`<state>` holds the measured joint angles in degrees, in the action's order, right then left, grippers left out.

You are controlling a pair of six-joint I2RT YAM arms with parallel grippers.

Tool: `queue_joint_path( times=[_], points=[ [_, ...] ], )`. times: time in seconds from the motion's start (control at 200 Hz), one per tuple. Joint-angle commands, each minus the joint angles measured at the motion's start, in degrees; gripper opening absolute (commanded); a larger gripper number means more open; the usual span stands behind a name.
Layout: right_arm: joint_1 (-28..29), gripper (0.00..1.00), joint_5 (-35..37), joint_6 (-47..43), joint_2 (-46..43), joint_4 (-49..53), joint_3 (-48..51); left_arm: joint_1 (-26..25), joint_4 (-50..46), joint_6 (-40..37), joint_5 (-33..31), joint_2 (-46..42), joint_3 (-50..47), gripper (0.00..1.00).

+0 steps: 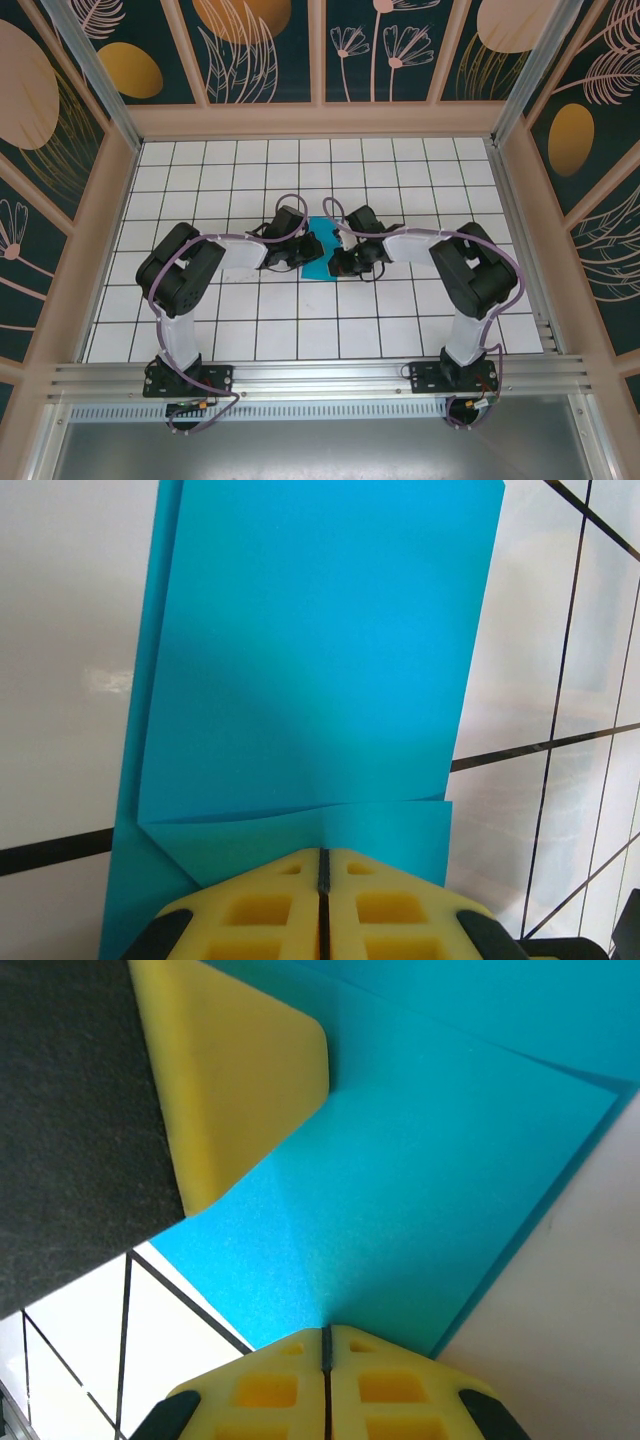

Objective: Fold a paper plane with a square sheet of paper (pick it up from the middle)
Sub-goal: Fold the triangle a second time at the center of the table.

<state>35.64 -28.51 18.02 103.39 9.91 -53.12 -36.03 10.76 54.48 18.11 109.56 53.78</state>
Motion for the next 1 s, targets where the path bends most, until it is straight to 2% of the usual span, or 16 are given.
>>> queue_joint_path(
  times=[0.0,0.25,0.385,0.646,0.991],
  points=[
    [0.40,0.09,-0.55,-1.32,-1.60,5.77,3.90,-0.17,-7.60,0.66,-4.29,3.47,-2.80,0.10],
    [-0.04,0.08,-0.43,-0.83,-5.34,6.93,4.01,-0.10,-7.34,0.59,-3.99,3.55,-2.80,0.10],
    [-0.22,0.08,0.64,1.52,-7.04,3.46,1.36,-0.13,-6.84,0.59,-3.63,3.26,-2.80,0.10],
    [-0.22,0.08,0.21,2.90,-1.44,0.47,-3.93,-0.18,-6.47,0.55,-3.25,3.03,-2.76,0.10],
    [-0.22,0.08,0.83,2.66,2.41,0.38,-5.68,-0.10,-6.10,0.85,-2.65,2.93,-2.76,0.10]
  ],
)
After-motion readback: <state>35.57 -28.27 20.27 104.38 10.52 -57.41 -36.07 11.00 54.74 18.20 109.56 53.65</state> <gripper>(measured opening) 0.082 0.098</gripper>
